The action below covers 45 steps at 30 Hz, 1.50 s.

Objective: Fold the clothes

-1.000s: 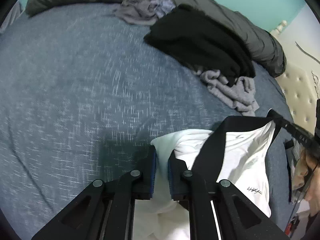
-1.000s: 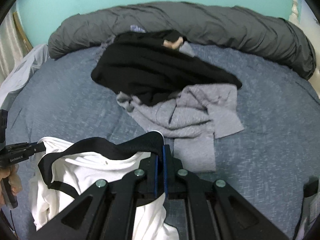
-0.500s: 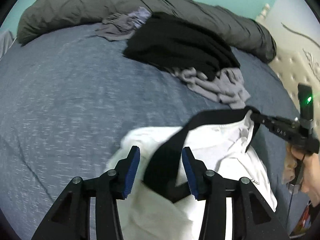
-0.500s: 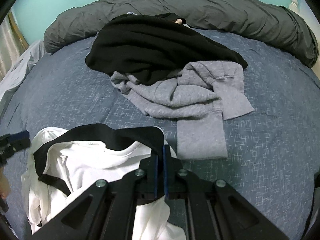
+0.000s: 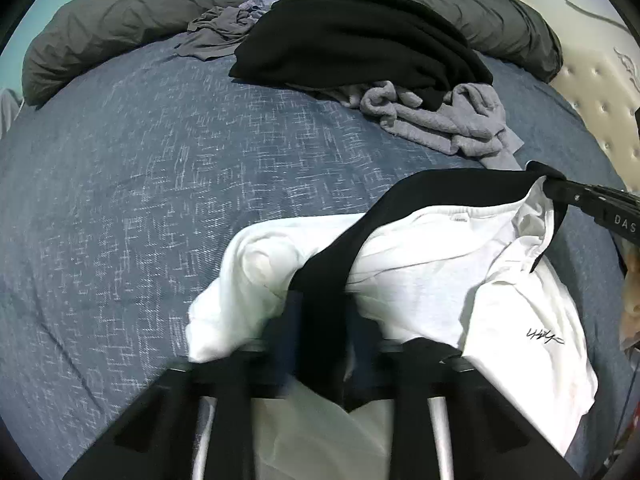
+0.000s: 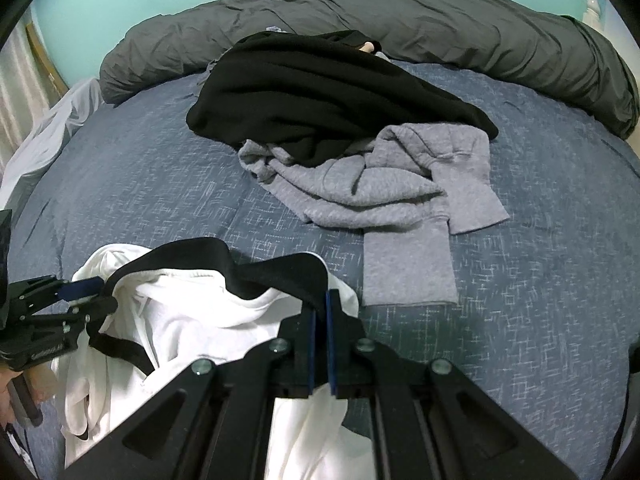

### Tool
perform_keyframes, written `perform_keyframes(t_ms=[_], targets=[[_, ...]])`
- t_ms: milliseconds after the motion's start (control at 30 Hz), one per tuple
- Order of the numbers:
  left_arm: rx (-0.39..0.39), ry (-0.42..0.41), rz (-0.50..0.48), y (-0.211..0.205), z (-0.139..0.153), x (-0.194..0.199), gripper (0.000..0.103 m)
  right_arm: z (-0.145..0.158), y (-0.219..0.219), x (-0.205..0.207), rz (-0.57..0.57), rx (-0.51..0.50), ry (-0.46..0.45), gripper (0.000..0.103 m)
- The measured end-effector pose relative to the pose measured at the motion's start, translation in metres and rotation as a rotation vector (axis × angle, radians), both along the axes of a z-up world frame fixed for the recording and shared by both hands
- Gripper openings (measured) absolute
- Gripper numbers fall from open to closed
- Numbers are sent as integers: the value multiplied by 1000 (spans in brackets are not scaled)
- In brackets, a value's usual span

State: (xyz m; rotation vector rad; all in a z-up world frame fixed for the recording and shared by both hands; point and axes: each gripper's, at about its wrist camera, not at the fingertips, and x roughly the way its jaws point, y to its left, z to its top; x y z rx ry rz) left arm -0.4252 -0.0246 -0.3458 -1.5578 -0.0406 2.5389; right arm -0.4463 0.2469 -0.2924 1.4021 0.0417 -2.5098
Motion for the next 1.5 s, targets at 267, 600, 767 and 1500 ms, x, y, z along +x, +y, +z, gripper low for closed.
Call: perform_keyframes(t_ms=[267, 600, 767, 1500], targets=[[22, 91, 33, -24, 35, 6, 5, 5, 6, 6, -6, -11, 32, 4], [57, 142, 66, -47, 91, -18, 5, 55, 23, -9, -31, -35, 103, 4], [60, 138, 81, -51, 100, -49, 4, 69, 18, -32, -24, 6, 115, 4], [30, -3, 152, -58, -2, -131, 5, -19, -6, -116, -48, 146, 12, 4]])
